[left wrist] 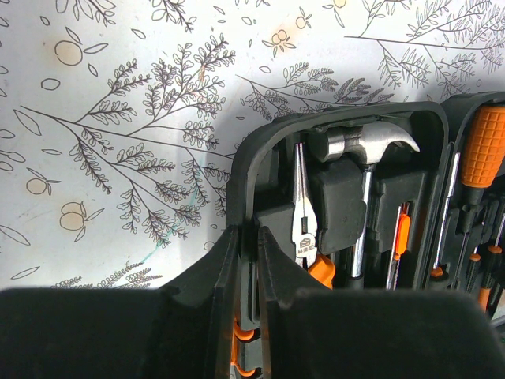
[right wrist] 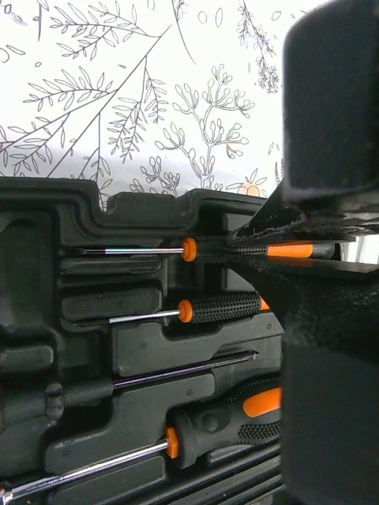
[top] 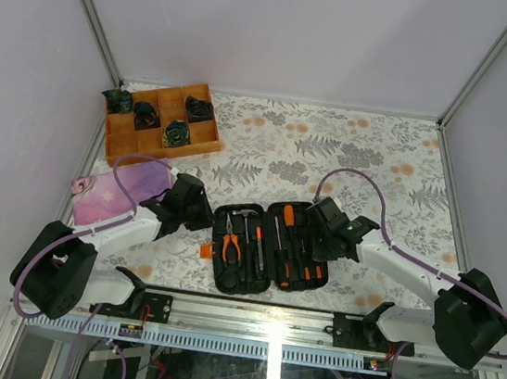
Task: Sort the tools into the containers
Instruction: Place the screwdriver in the storage box.
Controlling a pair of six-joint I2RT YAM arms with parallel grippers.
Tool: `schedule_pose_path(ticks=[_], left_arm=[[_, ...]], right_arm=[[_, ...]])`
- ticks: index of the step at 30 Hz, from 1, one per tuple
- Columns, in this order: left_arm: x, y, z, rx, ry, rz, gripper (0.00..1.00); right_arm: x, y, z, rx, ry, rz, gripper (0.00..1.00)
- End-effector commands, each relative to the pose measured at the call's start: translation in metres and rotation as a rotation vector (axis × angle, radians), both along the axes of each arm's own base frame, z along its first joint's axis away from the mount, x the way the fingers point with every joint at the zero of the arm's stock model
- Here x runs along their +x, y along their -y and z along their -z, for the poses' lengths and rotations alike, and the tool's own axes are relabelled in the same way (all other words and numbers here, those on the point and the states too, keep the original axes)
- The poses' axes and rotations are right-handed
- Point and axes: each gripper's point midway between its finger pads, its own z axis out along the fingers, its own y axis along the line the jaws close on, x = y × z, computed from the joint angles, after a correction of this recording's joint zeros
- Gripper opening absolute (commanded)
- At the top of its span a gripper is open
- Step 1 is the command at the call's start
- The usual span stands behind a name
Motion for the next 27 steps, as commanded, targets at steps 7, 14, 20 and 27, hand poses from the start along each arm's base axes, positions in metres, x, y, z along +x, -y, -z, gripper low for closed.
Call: schedule_pose_path(ticks=[7, 14, 20, 27], left_arm=[[0.008, 0.003, -0.007, -0.025, 0.046, 0.004, 0.00], [0.009, 0.005, -0.009, -0.030, 0.048, 0.014, 0.00], [0.010, 0.007, -0.012, -0.031, 0.055, 0.032, 0.00], [0.011, 0.015, -0.012, -0.036, 0.048, 0.081, 0.00]], right_arm=[[0.009, -0.005, -0.002, -0.008, -0.003, -0.011, 0.10], [0.005, -0.008, 0.001, -0.021, -0.054, -0.032, 0.09], [0.001, -0.014, 0.009, -0.037, -0.122, -0.064, 0.08], [-0.012, -0.022, 0.032, -0.037, -0.249, -0.097, 0.01]])
